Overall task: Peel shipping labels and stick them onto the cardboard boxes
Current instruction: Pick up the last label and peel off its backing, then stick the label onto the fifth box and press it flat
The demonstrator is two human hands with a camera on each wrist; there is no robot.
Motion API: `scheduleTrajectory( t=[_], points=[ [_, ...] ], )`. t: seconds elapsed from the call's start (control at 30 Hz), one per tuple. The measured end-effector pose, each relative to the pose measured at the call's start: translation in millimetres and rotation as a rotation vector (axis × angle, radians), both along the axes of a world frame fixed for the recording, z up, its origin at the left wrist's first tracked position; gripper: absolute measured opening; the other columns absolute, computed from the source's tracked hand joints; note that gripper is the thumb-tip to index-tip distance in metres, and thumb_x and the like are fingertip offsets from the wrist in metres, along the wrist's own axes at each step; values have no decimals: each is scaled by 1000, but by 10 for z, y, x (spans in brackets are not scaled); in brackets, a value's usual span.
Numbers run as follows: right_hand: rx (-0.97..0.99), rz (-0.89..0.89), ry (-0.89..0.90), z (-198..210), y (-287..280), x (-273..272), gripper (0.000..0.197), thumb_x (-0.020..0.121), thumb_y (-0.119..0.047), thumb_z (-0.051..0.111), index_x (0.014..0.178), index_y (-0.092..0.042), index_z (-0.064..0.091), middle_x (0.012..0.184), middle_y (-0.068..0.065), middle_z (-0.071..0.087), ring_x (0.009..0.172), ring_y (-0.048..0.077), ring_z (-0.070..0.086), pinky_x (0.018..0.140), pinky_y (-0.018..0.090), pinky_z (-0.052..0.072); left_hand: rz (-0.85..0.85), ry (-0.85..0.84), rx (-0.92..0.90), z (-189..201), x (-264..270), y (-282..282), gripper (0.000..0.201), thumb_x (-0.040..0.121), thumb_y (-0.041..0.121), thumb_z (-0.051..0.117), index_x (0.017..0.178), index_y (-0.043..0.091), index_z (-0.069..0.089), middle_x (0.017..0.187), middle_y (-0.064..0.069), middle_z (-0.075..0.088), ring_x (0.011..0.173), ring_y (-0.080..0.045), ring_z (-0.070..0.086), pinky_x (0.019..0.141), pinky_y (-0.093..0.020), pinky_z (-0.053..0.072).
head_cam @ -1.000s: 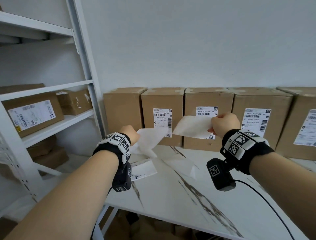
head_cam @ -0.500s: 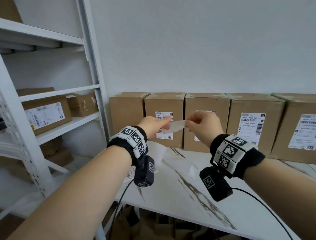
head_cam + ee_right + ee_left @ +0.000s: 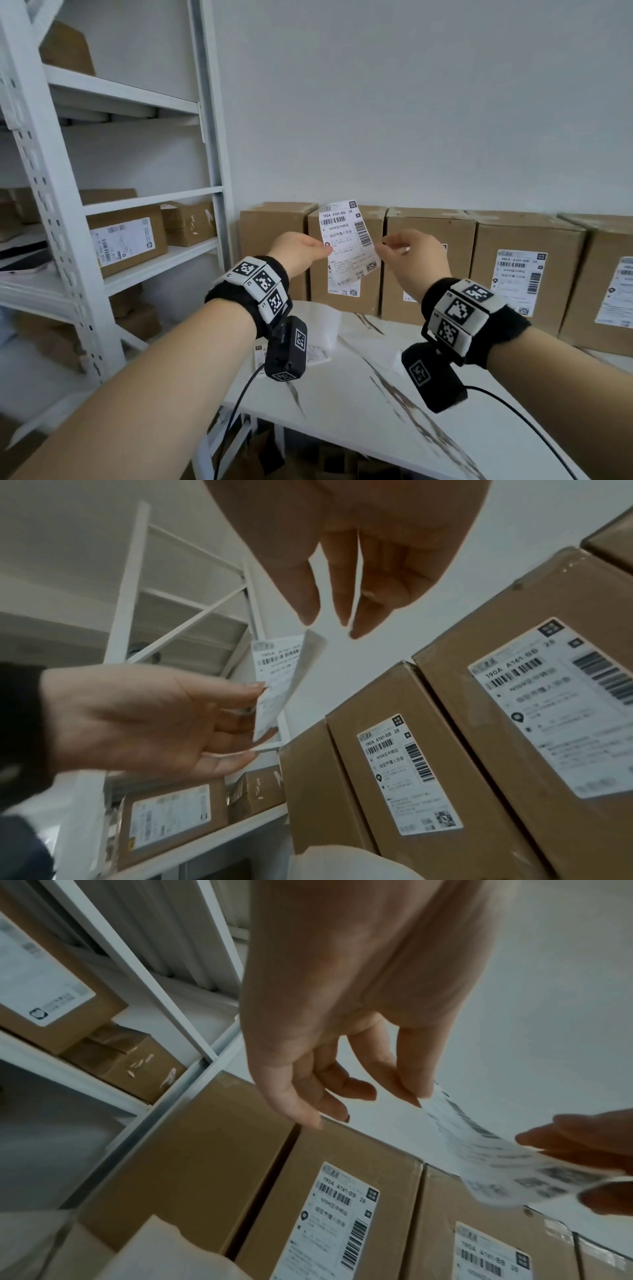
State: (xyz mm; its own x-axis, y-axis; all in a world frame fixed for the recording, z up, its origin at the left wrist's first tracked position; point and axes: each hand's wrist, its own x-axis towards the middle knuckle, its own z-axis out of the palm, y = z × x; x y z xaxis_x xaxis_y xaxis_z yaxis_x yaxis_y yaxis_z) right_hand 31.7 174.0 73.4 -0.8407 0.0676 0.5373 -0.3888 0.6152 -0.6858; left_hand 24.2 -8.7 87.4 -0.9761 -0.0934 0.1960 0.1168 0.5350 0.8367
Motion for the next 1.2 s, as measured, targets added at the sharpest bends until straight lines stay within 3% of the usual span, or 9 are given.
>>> scheduleTrajectory(
  t=[0.13, 0.3, 0.4, 0.5, 0.57, 0.7, 0.93, 1.1, 1.2],
  points=[
    [-90, 55, -150, 78, -91, -190, 38, 85, -33, 66, 115, -9, 66, 114, 4, 67, 104, 18, 61, 90, 30, 48, -32, 5, -78, -12, -55, -123, 33, 89, 28, 62, 116, 10, 65, 128, -5, 60, 119, -19, 53, 105, -39, 42],
    [-170, 84, -226, 85, -295, -387, 10, 82, -22, 70, 73, -19, 67, 86, 1, 70, 87, 18, 64, 83, 33, 54, -10, 12, -125, -27, -183, -297, 32, 89, 29, 62, 115, 10, 66, 123, -4, 62, 114, -20, 55, 101, -36, 44],
    [-199, 105, -252, 71, -461, -515, 12, 81, -26, 71, 79, -16, 64, 82, -1, 65, 80, 16, 60, 69, 27, 52, -6, 1, -130, -43, -306, -452, 31, 89, 30, 62, 113, 12, 66, 121, -3, 62, 112, -18, 56, 101, -36, 45],
    [-229, 131, -276, 60, -636, -662, 23, 79, -27, 73, 92, -10, 66, 93, 4, 69, 89, 20, 65, 83, 36, 55, -35, 3, -154, -63, -438, -586, 29, 89, 31, 62, 111, 14, 67, 117, 0, 63, 108, -16, 57, 97, -33, 46],
    [-237, 125, -265, 52, -748, -772, 13, 81, -22, 71, 76, -12, 64, 91, 7, 71, 87, 23, 66, 85, 41, 55, -28, 19, -161, -66, -541, -671, 29, 89, 30, 62, 111, 13, 67, 116, -1, 64, 109, -17, 57, 95, -31, 45],
    [-253, 111, -194, 61, -1002, -995, 24, 83, -20, 68, 62, -19, 56, 87, 8, 71, 75, 19, 61, 79, 39, 55, 44, 72, -88, -61, -790, -874, 29, 91, 28, 59, 115, 14, 66, 122, -1, 63, 114, -16, 55, 102, -37, 44],
    [-205, 78, -66, 68, -1397, -1234, 9, 88, -24, 62, 91, -16, 65, 96, 1, 68, 89, 19, 63, 83, 35, 52, 312, 151, -112, 6, -1309, -1259, 46, 96, 23, 47, 140, 9, 40, 143, -8, 44, 127, -25, 46, 104, -33, 38],
    [-181, 159, -103, -1, -1562, -1389, 9, 88, -21, 60, 88, -15, 66, 94, 1, 69, 90, 18, 63, 84, 36, 53, 325, 74, -255, 9, -1582, -1459, 57, 96, 9, 42, 149, 10, 21, 154, -12, 23, 139, -28, 30, 113, -37, 30],
    [-167, 194, -129, -10, -1634, -1445, 8, 89, -21, 58, 87, -16, 65, 89, -4, 66, 80, 11, 60, 66, 18, 50, 266, 19, -307, -32, -1670, -1517, 65, 95, 5, 43, 151, 11, 11, 157, -10, 18, 142, -26, 24, 114, -34, 26]
  ],
)
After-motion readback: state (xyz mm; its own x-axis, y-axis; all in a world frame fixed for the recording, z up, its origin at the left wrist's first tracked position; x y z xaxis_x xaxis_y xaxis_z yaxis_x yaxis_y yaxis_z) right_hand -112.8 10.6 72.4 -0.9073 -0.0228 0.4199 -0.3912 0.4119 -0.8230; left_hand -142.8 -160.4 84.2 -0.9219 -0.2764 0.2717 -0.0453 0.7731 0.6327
